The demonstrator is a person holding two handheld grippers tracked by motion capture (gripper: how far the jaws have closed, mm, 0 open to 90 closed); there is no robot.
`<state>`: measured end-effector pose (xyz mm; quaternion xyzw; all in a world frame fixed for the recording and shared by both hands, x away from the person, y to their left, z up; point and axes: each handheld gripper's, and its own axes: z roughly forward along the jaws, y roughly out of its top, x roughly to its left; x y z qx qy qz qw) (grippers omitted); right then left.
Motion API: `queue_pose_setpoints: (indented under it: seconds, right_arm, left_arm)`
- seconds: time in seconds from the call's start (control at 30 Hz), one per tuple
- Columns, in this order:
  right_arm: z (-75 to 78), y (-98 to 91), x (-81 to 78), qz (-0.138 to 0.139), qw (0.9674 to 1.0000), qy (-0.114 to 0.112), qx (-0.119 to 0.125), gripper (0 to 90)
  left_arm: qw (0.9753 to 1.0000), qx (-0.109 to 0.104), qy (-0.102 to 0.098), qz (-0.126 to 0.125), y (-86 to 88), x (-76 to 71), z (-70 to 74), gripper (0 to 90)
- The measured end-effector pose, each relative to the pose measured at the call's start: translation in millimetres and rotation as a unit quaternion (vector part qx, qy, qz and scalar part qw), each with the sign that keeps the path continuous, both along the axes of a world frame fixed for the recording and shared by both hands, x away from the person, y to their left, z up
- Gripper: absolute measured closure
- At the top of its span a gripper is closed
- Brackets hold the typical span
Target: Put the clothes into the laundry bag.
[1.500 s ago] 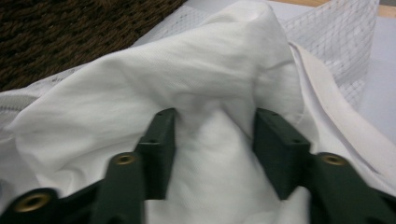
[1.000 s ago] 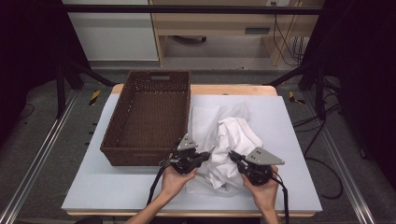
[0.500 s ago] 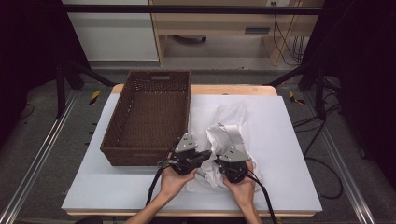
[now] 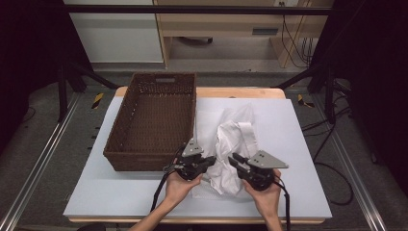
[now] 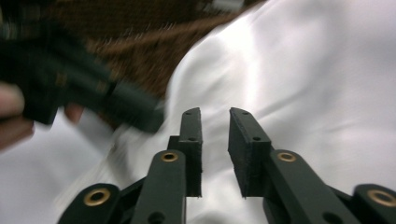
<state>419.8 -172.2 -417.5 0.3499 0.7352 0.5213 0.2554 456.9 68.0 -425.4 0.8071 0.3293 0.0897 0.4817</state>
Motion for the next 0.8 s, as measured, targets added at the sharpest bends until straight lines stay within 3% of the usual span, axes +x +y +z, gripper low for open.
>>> queue_pose_setpoints:
  seconds: [0.07, 0.17, 0.27, 0.33, 0.43, 0.53, 0.63, 0.8]
  right_arm:
    - [9.8, -10.7, 3.7, -0.037, 0.9992, -0.017, -0.002, 62.1]
    - [19.0, -24.9, 12.1, -0.095, 0.9952, -0.026, 0.003, 44.1]
    - [21.3, -34.8, 25.8, -0.125, 0.9921, 0.003, 0.008, 37.1]
    - [19.3, -36.9, 35.5, -0.116, 0.993, 0.019, 0.017, 40.1]
    - [15.5, -35.7, 44.3, -0.079, 0.9959, 0.037, 0.025, 58.8]
    - [15.1, -30.3, 42.9, -0.069, 0.997, 0.033, 0.007, 68.3]
    - [19.3, -31.8, 35.8, -0.045, 0.9981, 0.034, 0.024, 87.2]
    - [26.0, -30.8, 21.5, -0.007, 0.9986, 0.039, 0.035, 88.1]
  left_arm:
    - [1.0, 0.0, 0.0, 0.001, 0.6, 0.2, 0.3, 89.0]
    - [1.0, 0.001, -0.001, 0.001, 1.6, 0.7, 0.8, 89.0]
    - [1.0, 0.006, -0.003, 0.001, 1.6, 1.3, 1.2, 89.0]
    - [0.9999, 0.012, -0.008, 0.001, 1.3, 1.0, 1.6, 89.0]
    - [0.9998, 0.015, -0.012, 0.002, 1.3, 0.5, 2.5, 89.0]
    - [0.9998, 0.015, -0.01, 0.003, 2.2, 1.3, 3.0, 89.0]
    - [0.9999, 0.014, -0.008, 0.004, 2.9, 1.7, 3.4, 89.0]
    - [0.9999, 0.008, -0.005, 0.006, 4.3, 2.7, 4.7, 89.0]
